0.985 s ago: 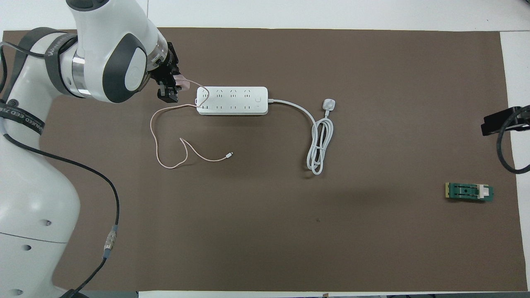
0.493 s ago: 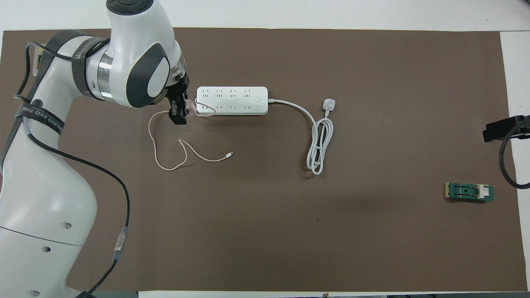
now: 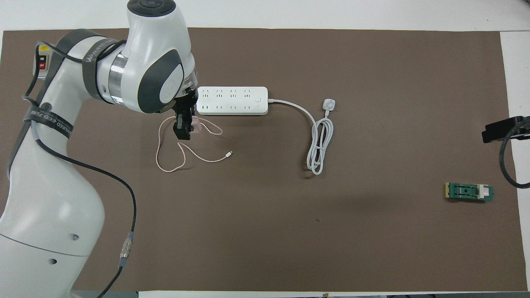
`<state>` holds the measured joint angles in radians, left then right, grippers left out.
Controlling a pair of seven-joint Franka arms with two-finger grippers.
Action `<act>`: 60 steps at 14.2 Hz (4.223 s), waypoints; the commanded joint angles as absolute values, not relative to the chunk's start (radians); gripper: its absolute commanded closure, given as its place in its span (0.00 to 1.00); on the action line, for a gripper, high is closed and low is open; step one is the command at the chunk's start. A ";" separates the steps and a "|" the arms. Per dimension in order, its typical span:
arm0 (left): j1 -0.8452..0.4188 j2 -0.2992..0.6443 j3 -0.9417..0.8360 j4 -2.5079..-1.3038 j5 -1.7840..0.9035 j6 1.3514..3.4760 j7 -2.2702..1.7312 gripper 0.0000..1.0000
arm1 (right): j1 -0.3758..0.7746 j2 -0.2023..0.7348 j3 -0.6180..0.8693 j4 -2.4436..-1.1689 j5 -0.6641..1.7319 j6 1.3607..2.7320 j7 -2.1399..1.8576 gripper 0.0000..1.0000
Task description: Plug charger into power strip
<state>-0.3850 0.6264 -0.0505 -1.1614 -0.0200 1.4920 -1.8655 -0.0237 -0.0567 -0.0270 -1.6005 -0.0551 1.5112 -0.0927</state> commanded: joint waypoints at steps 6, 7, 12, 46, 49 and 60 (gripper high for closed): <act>-0.361 0.704 -0.029 -1.154 -0.002 1.837 -1.951 1.00 | -0.057 -0.081 -0.008 -1.629 -0.023 1.476 -0.118 0.00; -0.359 0.707 -0.025 -1.154 -0.002 1.842 -1.954 1.00 | -0.057 -0.081 -0.008 -1.629 -0.023 1.476 -0.118 0.00; -0.362 0.704 -0.018 -1.163 0.003 1.832 -1.954 1.00 | -0.049 -0.084 -0.009 -1.629 -0.023 1.474 -0.118 0.00; -0.439 0.681 -0.020 -1.397 0.054 2.003 -2.043 1.00 | -0.048 -0.084 -0.009 -1.626 -0.025 1.476 -0.112 0.00; -0.440 0.687 -0.020 -1.402 0.066 2.019 -2.049 1.00 | -0.048 -0.084 -0.009 -1.626 -0.025 1.476 -0.112 0.00; -0.313 0.482 -0.032 -1.351 0.069 1.895 -1.922 0.00 | -0.048 -0.084 -0.009 -1.626 -0.025 1.474 -0.112 0.00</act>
